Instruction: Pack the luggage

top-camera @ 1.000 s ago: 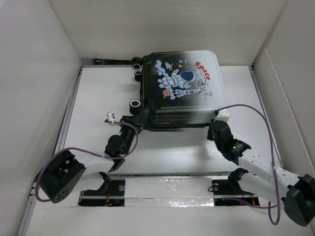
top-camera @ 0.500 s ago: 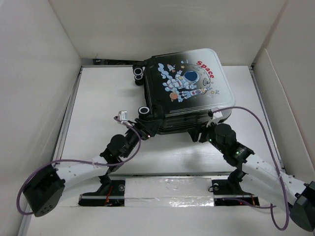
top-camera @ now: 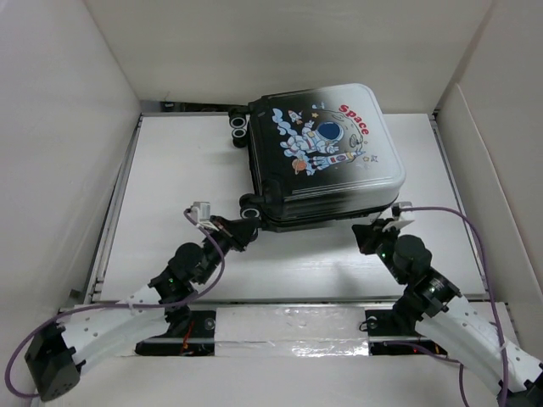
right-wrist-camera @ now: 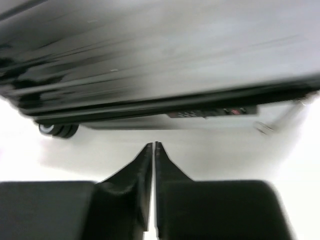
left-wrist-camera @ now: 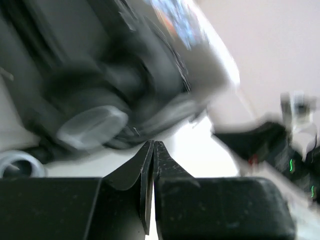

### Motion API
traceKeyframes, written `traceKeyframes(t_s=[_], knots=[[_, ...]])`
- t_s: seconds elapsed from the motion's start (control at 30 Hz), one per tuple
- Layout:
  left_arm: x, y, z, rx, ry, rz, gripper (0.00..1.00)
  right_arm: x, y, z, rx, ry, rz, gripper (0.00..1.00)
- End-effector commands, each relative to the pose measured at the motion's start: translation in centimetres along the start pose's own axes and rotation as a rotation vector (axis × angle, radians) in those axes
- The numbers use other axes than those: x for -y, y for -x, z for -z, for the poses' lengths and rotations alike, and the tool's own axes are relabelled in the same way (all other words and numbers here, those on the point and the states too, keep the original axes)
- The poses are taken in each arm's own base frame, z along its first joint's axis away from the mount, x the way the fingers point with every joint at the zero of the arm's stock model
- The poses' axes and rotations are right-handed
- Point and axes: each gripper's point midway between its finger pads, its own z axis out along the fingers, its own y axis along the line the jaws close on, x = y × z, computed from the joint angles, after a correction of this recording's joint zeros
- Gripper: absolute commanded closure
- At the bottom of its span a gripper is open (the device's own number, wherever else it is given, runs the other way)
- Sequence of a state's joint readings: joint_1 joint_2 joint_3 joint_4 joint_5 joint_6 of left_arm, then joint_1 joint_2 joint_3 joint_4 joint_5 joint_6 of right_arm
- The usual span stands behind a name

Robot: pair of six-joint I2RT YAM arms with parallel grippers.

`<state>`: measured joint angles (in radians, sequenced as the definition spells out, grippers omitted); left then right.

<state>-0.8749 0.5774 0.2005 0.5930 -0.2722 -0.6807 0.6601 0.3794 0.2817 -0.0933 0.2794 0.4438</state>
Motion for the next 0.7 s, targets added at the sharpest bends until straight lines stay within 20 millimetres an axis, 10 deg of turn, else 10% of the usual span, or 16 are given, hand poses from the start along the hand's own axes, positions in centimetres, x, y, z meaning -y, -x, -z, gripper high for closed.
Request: traceKeyframes(t_s=[0.0, 0.27, 0.67], knots=[[4.2, -3.1, 0.1, -0.113, -0.114, -0.125, 1.00, 2.3, 0.5, 0.5, 0.034, -0.131, -0.073, 0.85], [9.1, -9.5, -1.3, -0.232, -0.182, -0.232, 0.84, 4.9, 2.4, -0.3, 0.079, -0.306, -0.058, 0.41], [6.7, -10.2, -6.7, -0.305, -0.149, -0.200, 0.69, 9.6, 5.8, -3.4, 0.092, -0.229, 0.009, 0.39]])
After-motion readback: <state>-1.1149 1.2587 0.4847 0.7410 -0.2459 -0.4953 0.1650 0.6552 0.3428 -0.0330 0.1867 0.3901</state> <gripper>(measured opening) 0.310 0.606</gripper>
